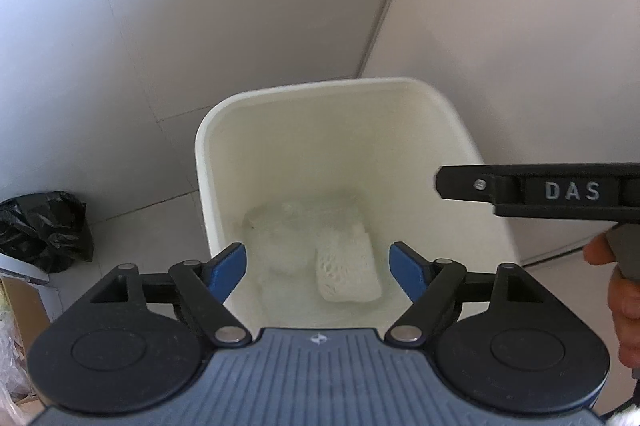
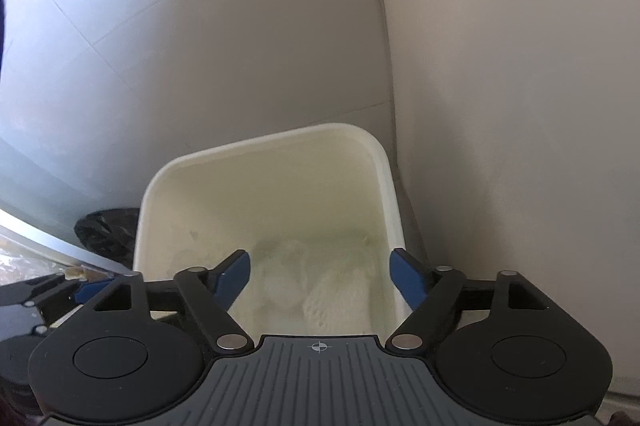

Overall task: Collect trash
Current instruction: 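Open both tools to drop the bag and foam net into the bin, then raise both open tools from the bin back toward the counter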

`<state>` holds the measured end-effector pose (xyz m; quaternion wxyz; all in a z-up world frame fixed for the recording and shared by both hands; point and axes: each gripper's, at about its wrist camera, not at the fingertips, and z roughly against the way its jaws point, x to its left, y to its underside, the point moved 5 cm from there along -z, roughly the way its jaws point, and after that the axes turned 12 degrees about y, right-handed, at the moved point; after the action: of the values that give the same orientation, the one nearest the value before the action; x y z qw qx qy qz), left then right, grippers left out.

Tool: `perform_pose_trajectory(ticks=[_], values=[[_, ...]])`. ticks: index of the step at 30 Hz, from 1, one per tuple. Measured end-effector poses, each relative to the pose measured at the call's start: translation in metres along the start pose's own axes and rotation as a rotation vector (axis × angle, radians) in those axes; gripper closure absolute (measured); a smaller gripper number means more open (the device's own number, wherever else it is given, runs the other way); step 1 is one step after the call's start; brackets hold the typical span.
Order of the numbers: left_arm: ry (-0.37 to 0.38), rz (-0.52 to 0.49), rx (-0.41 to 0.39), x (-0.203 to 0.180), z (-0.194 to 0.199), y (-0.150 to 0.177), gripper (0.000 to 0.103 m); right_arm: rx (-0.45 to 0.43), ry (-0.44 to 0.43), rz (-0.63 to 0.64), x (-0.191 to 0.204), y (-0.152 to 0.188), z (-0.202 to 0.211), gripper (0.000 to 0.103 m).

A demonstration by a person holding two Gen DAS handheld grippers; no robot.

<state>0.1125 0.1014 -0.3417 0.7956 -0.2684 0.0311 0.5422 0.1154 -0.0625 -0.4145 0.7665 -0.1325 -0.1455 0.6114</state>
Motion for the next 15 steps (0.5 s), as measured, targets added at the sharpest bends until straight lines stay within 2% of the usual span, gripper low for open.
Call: perform_pose_trajectory(ticks=[4,9,13,15], values=[[0.004,-0.041,-0.022,-0.012,0.019,-0.002,0.019,-0.015,-0.016,0.031,0.003,-0.003,0.026,0.019],[0.003,-0.064,-0.033,-0.027,0.048,-0.003,0.018,-0.037,-0.03,0.074,0.008,-0.006,0.057,0.018],[-0.012,-0.071,-0.042,-0.02,0.068,-0.011,0.017,-0.042,-0.04,0.135,0.012,-0.007,0.085,0.018],[-0.022,-0.082,-0.058,-0.021,0.086,-0.011,0.016,-0.053,-0.058,0.19,0.027,-0.007,0.099,0.018]])
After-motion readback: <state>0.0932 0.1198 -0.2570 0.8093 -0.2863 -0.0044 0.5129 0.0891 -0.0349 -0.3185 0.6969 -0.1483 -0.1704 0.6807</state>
